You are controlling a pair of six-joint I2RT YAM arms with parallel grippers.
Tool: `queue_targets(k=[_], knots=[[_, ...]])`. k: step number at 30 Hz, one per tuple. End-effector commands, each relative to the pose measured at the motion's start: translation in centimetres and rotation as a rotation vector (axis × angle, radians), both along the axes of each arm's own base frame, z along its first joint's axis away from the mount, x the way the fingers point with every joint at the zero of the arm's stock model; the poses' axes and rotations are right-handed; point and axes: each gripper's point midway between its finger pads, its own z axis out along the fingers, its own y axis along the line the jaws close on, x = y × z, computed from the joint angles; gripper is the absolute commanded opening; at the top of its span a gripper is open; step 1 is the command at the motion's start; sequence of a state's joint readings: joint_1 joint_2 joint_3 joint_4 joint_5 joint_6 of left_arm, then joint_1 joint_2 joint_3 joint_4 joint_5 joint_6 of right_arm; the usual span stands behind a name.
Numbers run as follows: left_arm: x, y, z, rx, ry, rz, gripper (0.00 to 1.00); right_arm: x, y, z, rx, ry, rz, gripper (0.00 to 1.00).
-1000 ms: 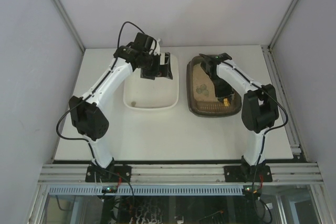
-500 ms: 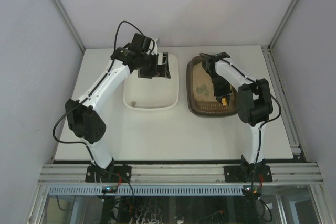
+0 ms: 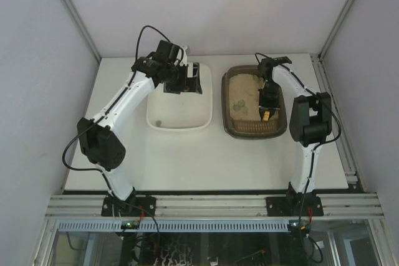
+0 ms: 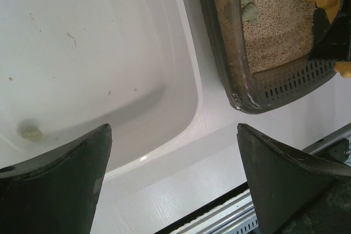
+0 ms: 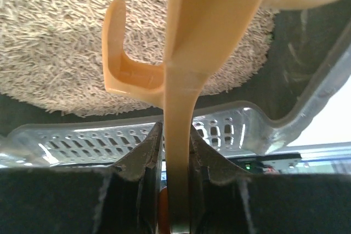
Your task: Clean the litter box
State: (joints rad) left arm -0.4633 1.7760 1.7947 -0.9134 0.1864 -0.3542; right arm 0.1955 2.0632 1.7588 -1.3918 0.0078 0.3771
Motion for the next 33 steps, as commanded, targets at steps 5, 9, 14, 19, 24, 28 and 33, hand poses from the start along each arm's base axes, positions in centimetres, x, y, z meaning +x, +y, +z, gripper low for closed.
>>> queue_targets(k=[5,9,14,19,24,28,33], knots=[[0.0,0.3,1.7,-0.018,-0.063,-0.015,1.0,2.6,4.0,0.2,0.273,-0.069,0.028,0.0],[0.0,0.3,1.6,-0.018,-0.061,-0.019,1.0,2.7,5.0,0.5,0.346,-0.081,0.031,0.0],[-0.1,0.2,1.4,-0.025,-0.055,-0.023,1.0,2.9,5.8,0.5,0.46,-0.092,0.01,0.0],[-0.3,0.1,1.2,-0.031,-0.05,-0.03,1.0,2.7,6.4,0.1,0.57,-0.1,-0.026,0.0],[-0.2,0.0,1.0,-0.037,-0.047,-0.037,1.0,3.2,8.0,0.0,0.724,-0.136,-0.073,0.0],[-0.3,-0.2,1.0,-0.048,-0.034,-0.047,1.0,3.6,9.1,-0.1,0.803,-0.165,-0.092,0.0],[-0.5,-0.2,1.1,-0.048,-0.04,-0.052,1.0,3.4,9.2,0.2,0.809,-0.184,-0.1,0.0]])
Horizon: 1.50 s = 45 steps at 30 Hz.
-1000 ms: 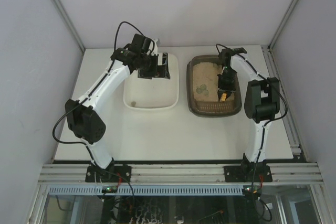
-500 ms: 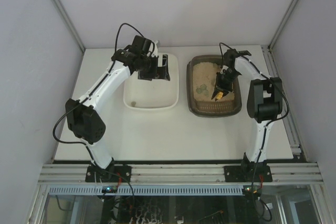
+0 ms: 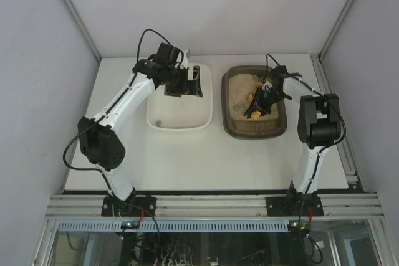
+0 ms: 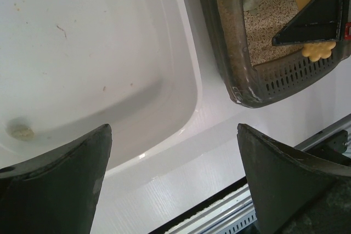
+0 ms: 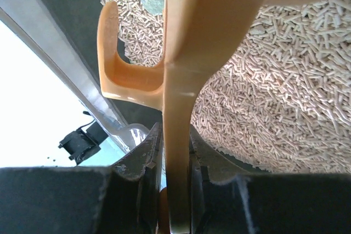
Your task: Clean the litter box
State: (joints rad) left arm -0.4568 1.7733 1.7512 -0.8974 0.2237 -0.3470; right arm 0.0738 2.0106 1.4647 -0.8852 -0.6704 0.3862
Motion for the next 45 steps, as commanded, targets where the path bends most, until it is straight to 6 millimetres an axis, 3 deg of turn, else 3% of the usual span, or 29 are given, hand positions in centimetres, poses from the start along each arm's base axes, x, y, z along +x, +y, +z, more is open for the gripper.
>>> queue_targets(k=[1,8,15,17,20,26,36,45], knots=[[0.0,0.0,2.3,-0.036,-0.074,-0.029,1.0,-0.2,2.0,2.0,0.089,-0.042,0.014,0.0],[-0.3,0.1,2.2,-0.031,-0.082,-0.049,1.0,-1.6,1.6,4.1,0.033,-0.105,-0.021,0.0],[-0.4,0.9,2.3,0.004,-0.114,-0.065,1.0,-3.8,2.8,6.9,0.083,-0.217,-0.007,0.0],[-0.2,1.6,2.3,0.033,-0.134,-0.052,1.0,-4.7,3.2,6.9,0.12,-0.241,-0.008,0.0],[-0.2,2.8,2.3,0.075,-0.16,-0.042,1.0,-6.2,3.5,5.1,0.166,-0.258,-0.014,0.0],[-0.7,5.4,0.9,0.149,-0.162,-0.027,0.99,-6.7,3.7,3.4,0.248,-0.441,-0.05,0.0],[-0.9,10.0,-1.6,0.289,-0.196,0.033,0.98,-4.9,3.6,2.3,0.272,-0.618,-0.062,0.0],[-1.7,11.7,-3.1,0.319,-0.167,0.038,0.97,-3.8,3.4,2.9,0.4,-0.677,-0.091,0.0]])
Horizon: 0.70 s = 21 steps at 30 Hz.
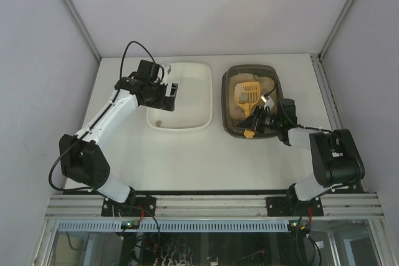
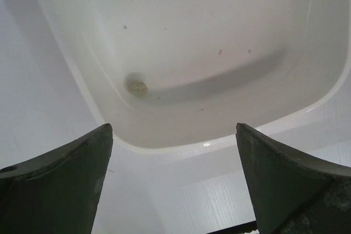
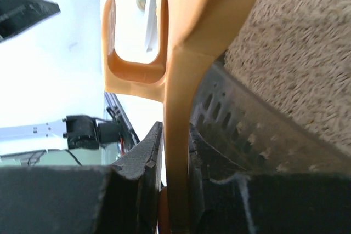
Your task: Clean the litter box
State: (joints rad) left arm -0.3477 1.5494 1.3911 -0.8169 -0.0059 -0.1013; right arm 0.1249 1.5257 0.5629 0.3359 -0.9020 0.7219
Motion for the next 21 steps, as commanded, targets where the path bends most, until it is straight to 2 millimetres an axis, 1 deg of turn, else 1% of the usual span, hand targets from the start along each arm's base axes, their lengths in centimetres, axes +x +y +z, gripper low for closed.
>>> queue_targets(k=[1,5,7,9,12,14,17,21], knots=[[0.1,0.8,1.0,0.011,-0.054,-0.018,0.97,2.6,-1.1,1.2,0.07,-0.139,-0.07,0.0],[0.1,1.0,0.7,0.015,-0.039,-0.021,0.97,2.7,-1.6,1.8,0.18,-0.124,-0.064,0.0],[0.0,1.0,0.7,0.013,-0.04,-0.023,0.97,2.5,-1.4,2.3,0.218,-0.123,-0.046,0.0],[0.1,1.0,0.9,0.012,-0.043,-0.023,0.97,2.0,-1.2,2.8,0.237,-0.142,-0.017,0.0],[0.1,0.9,0.8,0.008,-0.045,-0.024,0.97,1.2,-0.5,4.2,0.282,-0.196,0.028,0.0],[0.1,0.9,0.8,0.006,-0.045,-0.025,0.97,0.9,-0.5,4.9,0.309,-0.236,0.029,0.0],[0.1,0.8,0.8,0.004,-0.044,-0.027,0.97,0.8,-0.4,5.1,0.344,-0.251,0.033,0.0],[-0.1,0.8,0.6,0.002,-0.037,-0.032,0.97,0.4,0.5,5.4,0.357,-0.252,0.076,0.0]])
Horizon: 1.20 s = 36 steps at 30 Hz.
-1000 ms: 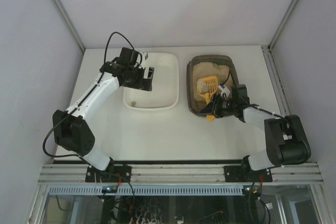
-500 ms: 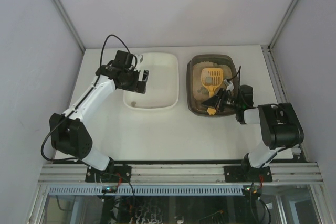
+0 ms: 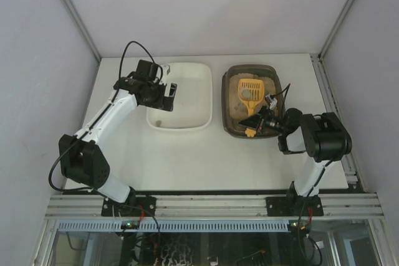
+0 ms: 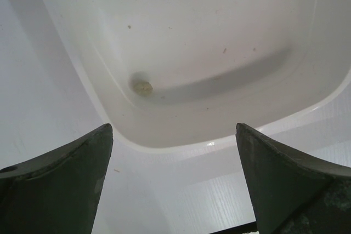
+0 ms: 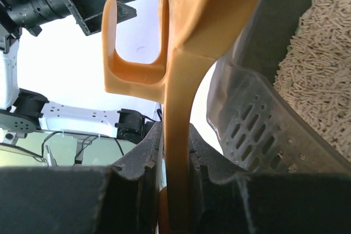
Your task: Clean the litter box
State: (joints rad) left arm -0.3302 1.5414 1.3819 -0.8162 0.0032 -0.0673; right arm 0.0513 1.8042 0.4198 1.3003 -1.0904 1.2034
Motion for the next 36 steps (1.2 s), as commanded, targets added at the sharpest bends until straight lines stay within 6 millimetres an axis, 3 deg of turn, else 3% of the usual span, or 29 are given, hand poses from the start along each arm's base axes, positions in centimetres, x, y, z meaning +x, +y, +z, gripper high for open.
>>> queue_targets(k=[1,6,13,15,16,18,21,27,33,36], knots=[[-0.2,0.1,0.6,-0.009,-0.03,-0.017,0.97,-0.3,0.8,3.2,0.038,-0.164,0.035,0.0],[-0.3,0.1,0.5,-0.011,-0.028,-0.02,0.97,-0.3,0.6,4.8,0.03,-0.244,-0.005,0.0],[-0.3,0.0,0.6,-0.017,-0.029,-0.024,0.97,0.1,0.4,4.9,0.021,-0.244,-0.025,0.0],[-0.3,-0.1,0.6,-0.019,-0.029,-0.026,0.97,0.8,0.2,3.6,-0.037,-0.202,-0.055,0.0],[-0.4,-0.1,0.6,-0.02,-0.028,-0.026,0.97,1.2,-0.1,1.4,-0.106,-0.107,-0.077,0.0],[-0.4,-0.1,0.5,-0.021,-0.026,-0.027,0.96,1.9,-0.6,-0.9,-0.282,-0.06,-0.113,0.0],[-0.5,-0.2,0.5,-0.023,-0.023,-0.03,0.96,1.9,-1.5,-1.9,-0.524,-0.089,-0.146,0.0],[-0.5,-0.3,0.3,-0.029,-0.017,-0.031,0.96,1.2,-3.0,-0.4,-0.645,-0.134,-0.22,0.0],[-0.6,-0.3,0.3,-0.032,-0.016,-0.032,0.96,-2.0,0.1,4.8,-0.252,-0.144,-0.009,0.0],[-0.6,-0.3,0.4,-0.031,-0.02,-0.033,0.96,-2.7,0.6,7.2,-0.127,-0.19,0.025,0.0]])
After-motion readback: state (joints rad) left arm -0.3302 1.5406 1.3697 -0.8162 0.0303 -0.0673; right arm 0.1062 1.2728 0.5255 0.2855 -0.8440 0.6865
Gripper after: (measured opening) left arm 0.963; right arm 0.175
